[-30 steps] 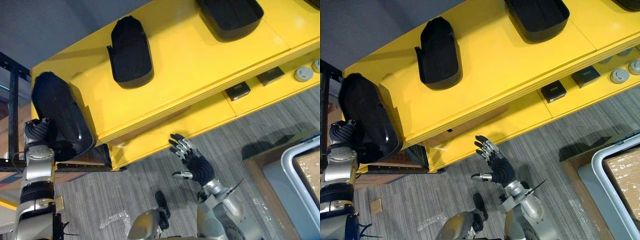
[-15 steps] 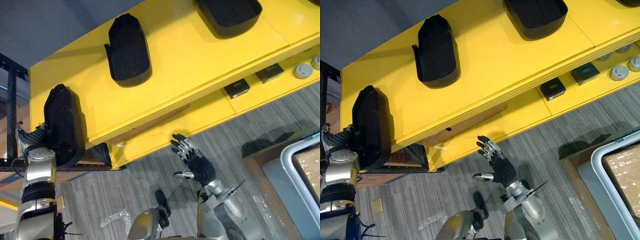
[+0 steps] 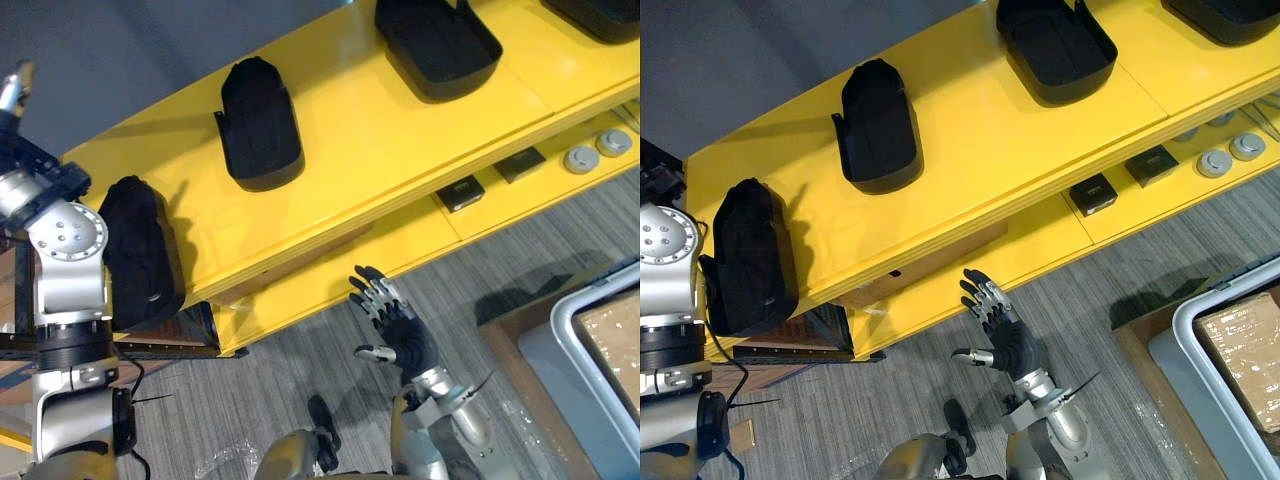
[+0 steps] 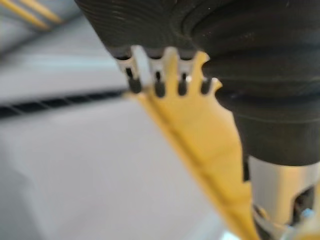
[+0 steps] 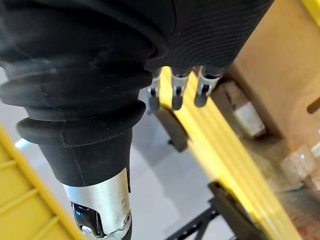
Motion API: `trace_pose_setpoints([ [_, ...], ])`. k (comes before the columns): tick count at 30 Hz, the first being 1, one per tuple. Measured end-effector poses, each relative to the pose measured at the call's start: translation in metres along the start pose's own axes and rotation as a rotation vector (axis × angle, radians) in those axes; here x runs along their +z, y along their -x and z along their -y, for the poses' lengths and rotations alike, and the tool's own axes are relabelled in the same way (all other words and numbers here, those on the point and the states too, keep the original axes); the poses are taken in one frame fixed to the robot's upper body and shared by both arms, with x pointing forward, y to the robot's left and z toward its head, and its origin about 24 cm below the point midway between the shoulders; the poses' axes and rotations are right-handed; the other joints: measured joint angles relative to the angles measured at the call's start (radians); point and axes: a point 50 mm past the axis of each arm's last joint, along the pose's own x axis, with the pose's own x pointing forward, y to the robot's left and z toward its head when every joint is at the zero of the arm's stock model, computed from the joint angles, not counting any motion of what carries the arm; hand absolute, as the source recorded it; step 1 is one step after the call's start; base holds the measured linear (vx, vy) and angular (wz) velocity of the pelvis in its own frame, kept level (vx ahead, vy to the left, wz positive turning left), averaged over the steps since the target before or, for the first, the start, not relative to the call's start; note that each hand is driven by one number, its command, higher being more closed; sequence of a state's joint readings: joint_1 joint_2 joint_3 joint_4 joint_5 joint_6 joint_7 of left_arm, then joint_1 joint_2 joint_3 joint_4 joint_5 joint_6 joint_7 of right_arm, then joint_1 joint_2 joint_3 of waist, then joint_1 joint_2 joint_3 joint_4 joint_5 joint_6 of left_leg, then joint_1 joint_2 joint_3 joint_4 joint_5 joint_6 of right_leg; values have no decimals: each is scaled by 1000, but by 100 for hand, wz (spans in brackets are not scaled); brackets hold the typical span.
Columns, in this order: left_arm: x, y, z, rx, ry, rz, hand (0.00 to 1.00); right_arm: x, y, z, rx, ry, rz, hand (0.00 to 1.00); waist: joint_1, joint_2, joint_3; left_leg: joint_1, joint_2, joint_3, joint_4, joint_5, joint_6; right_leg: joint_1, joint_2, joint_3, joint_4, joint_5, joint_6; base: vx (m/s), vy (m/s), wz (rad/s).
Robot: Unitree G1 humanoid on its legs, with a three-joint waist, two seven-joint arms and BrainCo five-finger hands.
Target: Walk over and take plastic housings, then place them on the shelf
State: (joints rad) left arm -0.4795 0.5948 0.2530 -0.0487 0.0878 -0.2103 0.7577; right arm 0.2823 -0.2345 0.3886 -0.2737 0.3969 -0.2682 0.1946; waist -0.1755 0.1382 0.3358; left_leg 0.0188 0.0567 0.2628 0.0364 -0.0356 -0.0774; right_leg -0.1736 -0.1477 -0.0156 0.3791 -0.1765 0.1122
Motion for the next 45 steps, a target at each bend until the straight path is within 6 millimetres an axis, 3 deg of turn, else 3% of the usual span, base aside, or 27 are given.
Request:
trace_pose_setpoints([
  [6, -7, 64, -14, -202, 59, -181, 0, -2, -2, 6, -76, 6, 4, 0, 32, -34, -127, 57, 3, -65, -13, 0, 0, 134, -3, -72, -95, 6, 2, 89, -4, 27],
  [7, -6, 75, -18, -233, 93, -225, 0, -3, -3, 6, -84, 1, 7, 0, 51, -43, -138, 71, 4, -65, -19, 0, 0, 148, -3, -79, -110, 6, 3, 17, -5, 18],
  [10, 0, 102, -29, -299, 193, -308, 0, -3, -7, 7, -95, 27, 15, 0, 60, -52, -163, 71, 4, -104, -28, 0, 1, 187, -2, -117, -157, 15, 6, 7, 3, 33],
  [15, 37, 122, -49, -306, 317, -226, 0, -10, -5, 15, -130, 77, -19, 0, 109, -53, -170, 70, 5, -117, -29, -3, 5, 230, 5, -128, -217, 52, 8, -14, 16, 8],
  [19, 45, 128, -62, -187, 269, -198, 0, -9, -6, 16, -126, 82, -14, 0, 118, -65, -194, 68, 4, -149, -30, -3, 5, 255, 6, -164, -244, 65, 8, -21, -1, 22],
  [22, 37, 145, -73, -125, 182, -317, 0, -9, -7, 13, -105, 89, 0, 0, 137, -81, -204, 65, 4, -177, -31, -3, 4, 281, 11, -196, -269, 72, 7, -27, -10, 23],
  [23, 31, 152, -77, -119, 133, -374, 0, -9, -9, 11, -90, 93, 6, 100, 140, -87, -208, 60, 3, -187, -31, -3, 4, 281, 11, -205, -271, 72, 7, -65, -16, 35],
  [25, 11, 170, -83, -128, 19, -515, 0, -12, -15, 6, -39, 92, 9, 100, 152, -96, -216, 46, 3, -206, -35, 0, 0, 280, 12, -226, -282, 72, 6, -46, -16, 30],
  [29, -44, 236, -107, -157, -242, -881, 0, -33, -32, -12, 110, 79, -49, 100, 186, -124, -226, 27, 3, -236, -68, 29, -5, 281, 20, -260, -300, 90, 0, 10, -17, 24],
  [32, -62, 286, -132, -106, -323, -1140, 0, -53, -39, -21, 173, 75, -126, 100, 210, -157, -213, 12, 2, -259, -63, 32, -7, 283, 20, -281, -300, 92, -3, 26, -11, 20],
  [34, -63, 308, -141, -135, -365, -1231, 0, -62, -43, -24, 185, 72, -161, 100, 235, -161, -208, 11, 2, -262, -61, 32, -7, 285, 20, -282, -300, 92, -3, 35, -4, 13],
  [38, -60, 330, -138, -235, -357, -1310, 0, -62, -67, -26, 179, 101, -147, 100, 259, -163, -167, -8, 1, -283, -33, 31, -7, 291, 13, -290, -297, 92, -3, -10, 3, 18],
  [43, -57, 337, -109, -321, -184, -1333, 0, -49, -90, -26, 114, 147, -80, 100, 273, -108, -64, -63, -3, -309, 2, 28, -6, 254, 9, -304, -264, 86, -10, -105, 10, 13],
  [45, -56, 340, -104, -327, -112, -1367, 0, -46, -95, -26, 77, 148, -62, 100, 275, -104, -44, -79, -1, -314, 6, 32, -6, 238, 9, -310, -253, 84, -12, -57, -3, 9],
])
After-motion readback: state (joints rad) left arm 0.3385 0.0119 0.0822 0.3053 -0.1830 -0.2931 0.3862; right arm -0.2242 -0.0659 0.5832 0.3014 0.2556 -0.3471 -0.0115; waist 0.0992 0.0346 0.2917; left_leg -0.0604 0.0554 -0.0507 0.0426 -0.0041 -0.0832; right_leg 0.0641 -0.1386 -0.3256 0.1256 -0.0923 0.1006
